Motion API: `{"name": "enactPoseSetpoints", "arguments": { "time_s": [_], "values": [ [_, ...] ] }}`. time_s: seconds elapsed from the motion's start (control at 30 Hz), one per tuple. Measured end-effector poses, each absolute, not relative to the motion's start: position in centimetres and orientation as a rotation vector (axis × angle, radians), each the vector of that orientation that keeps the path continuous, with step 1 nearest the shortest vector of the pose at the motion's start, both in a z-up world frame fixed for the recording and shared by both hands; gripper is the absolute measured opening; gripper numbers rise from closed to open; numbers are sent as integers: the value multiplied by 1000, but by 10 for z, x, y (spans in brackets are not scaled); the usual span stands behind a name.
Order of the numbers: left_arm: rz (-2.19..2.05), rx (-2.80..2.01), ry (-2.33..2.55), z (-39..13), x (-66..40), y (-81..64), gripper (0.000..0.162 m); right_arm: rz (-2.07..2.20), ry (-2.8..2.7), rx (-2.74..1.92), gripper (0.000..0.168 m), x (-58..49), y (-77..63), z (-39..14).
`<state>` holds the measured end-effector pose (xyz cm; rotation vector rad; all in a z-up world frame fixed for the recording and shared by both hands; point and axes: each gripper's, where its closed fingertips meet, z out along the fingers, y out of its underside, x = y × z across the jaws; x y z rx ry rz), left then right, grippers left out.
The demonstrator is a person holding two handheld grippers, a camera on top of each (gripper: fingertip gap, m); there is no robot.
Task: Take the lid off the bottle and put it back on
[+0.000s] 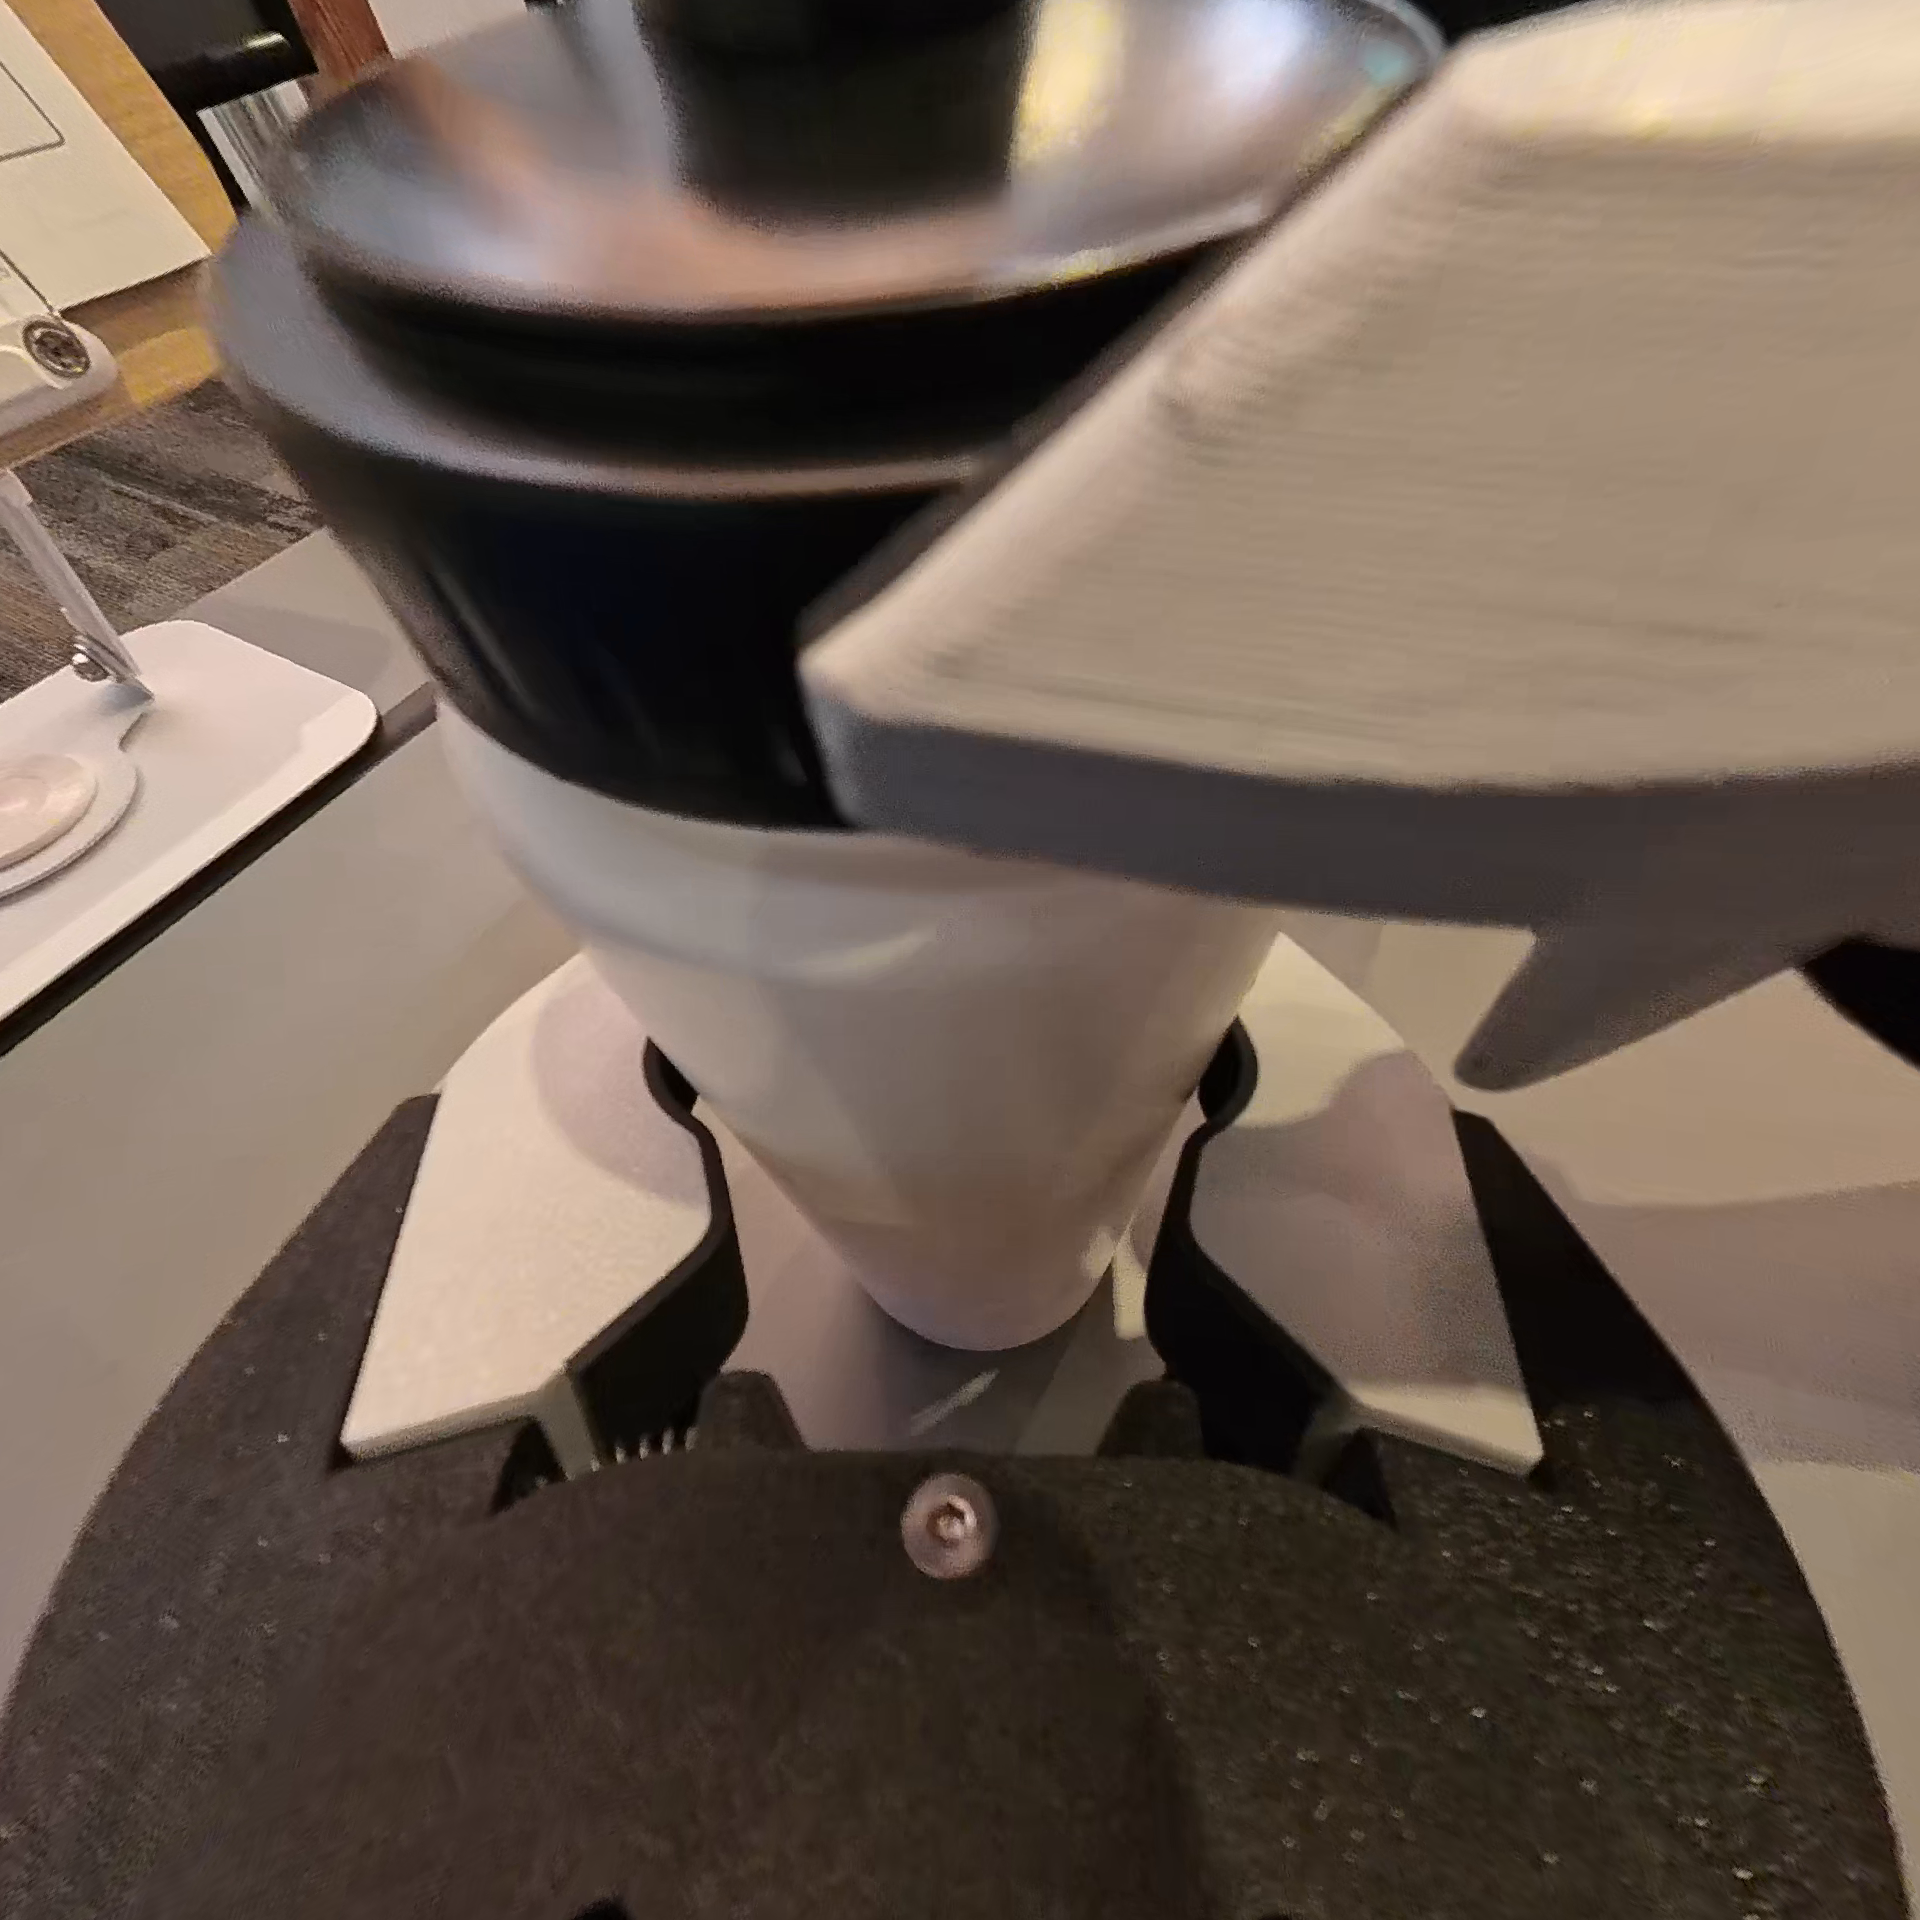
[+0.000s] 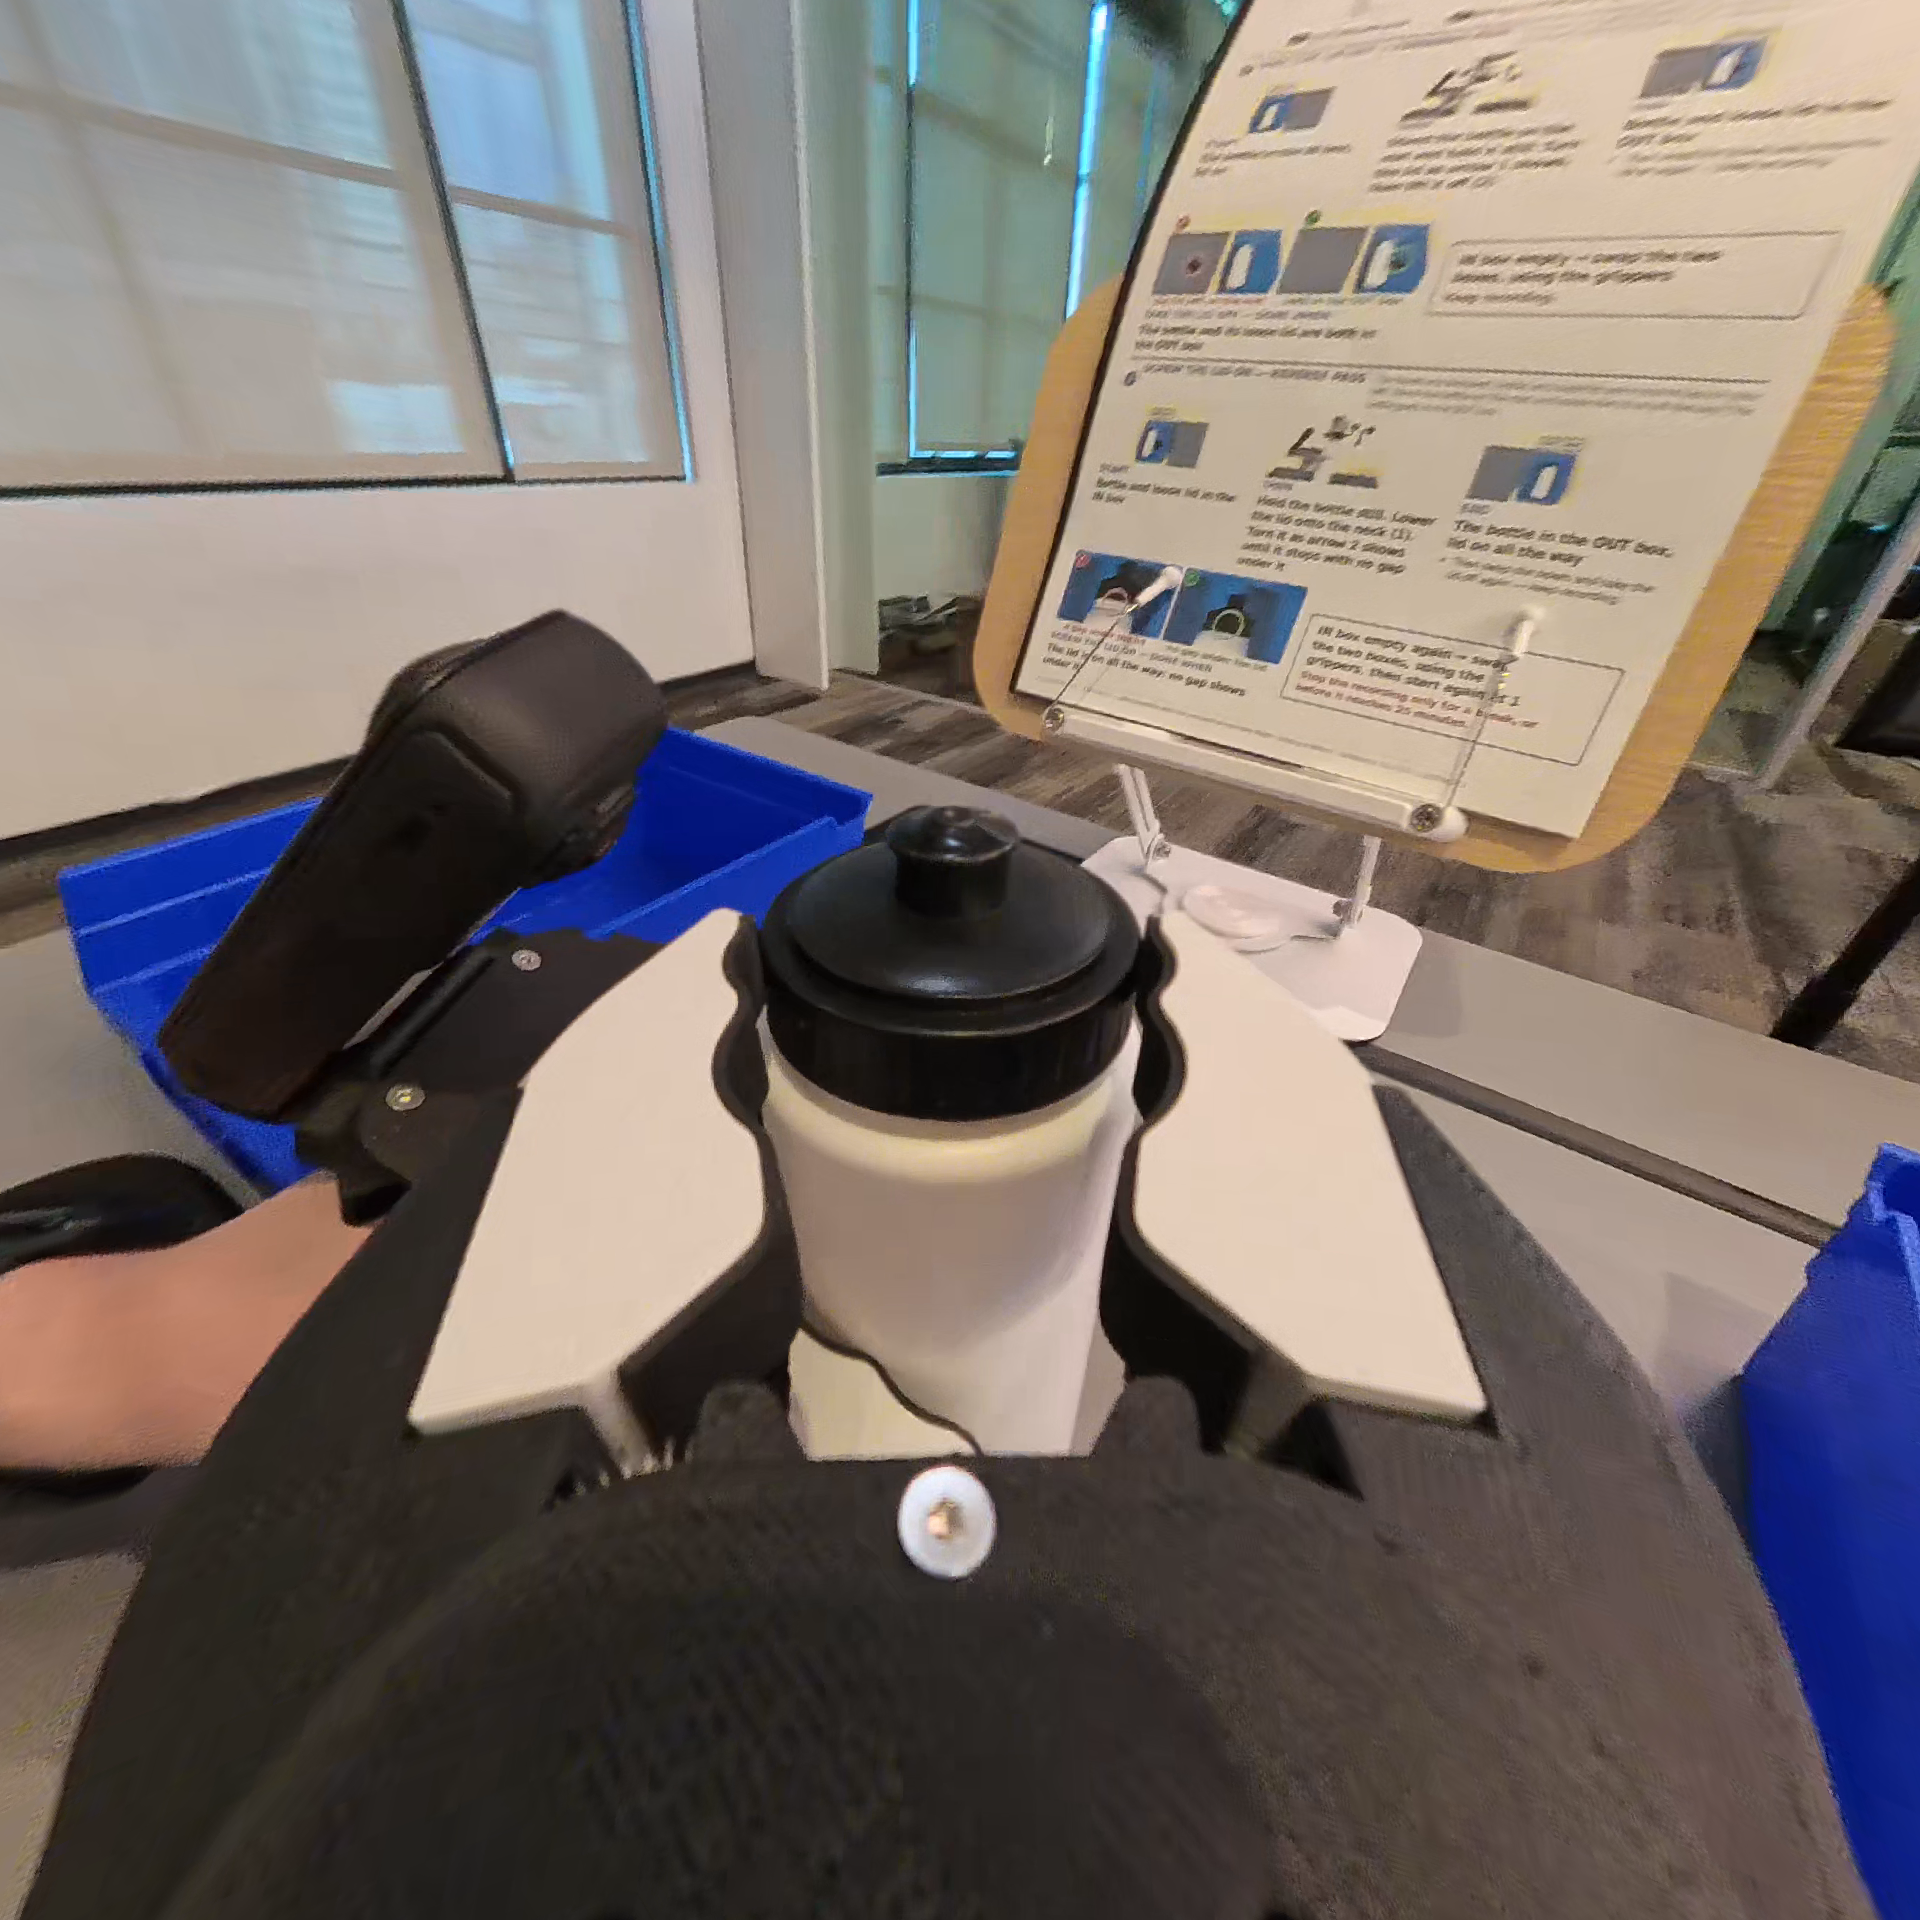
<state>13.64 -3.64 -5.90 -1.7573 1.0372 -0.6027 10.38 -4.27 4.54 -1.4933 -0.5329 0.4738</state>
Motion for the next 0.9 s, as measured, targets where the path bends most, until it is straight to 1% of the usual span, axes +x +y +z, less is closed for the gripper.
{"name": "enactPoseSetpoints", "arguments": {
  "time_s": [0.1,0.17,0.27,0.33,0.5,0.57,0.63,0.73,0.9],
  "values": [
    [-604,-1756,1042,-59,136,-37,97,506,-594,-1460,71,103,-44,45],
    [-610,-1752,1054,-59,136,-37,97,628,-682,-1425,75,102,-49,49],
    [-627,-1741,1074,-59,139,-38,97,848,-731,-1343,78,114,-53,65],
    [-630,-1740,1080,-59,140,-39,97,917,-809,-1327,79,120,-52,68],
    [-641,-1729,1099,-59,142,-41,97,970,-1037,-1392,85,115,-52,51],
    [-642,-1728,1100,-59,142,-41,97,959,-1102,-1413,83,110,-55,44],
    [-642,-1728,1100,-59,142,-41,97,931,-1095,-1427,69,107,-51,41],
    [-640,-1735,1098,-59,140,-40,97,922,-1070,-1456,69,107,-50,40],
    [-609,-1752,1060,-59,139,-38,97,756,-932,-1510,69,106,-48,40]
  ]
}}
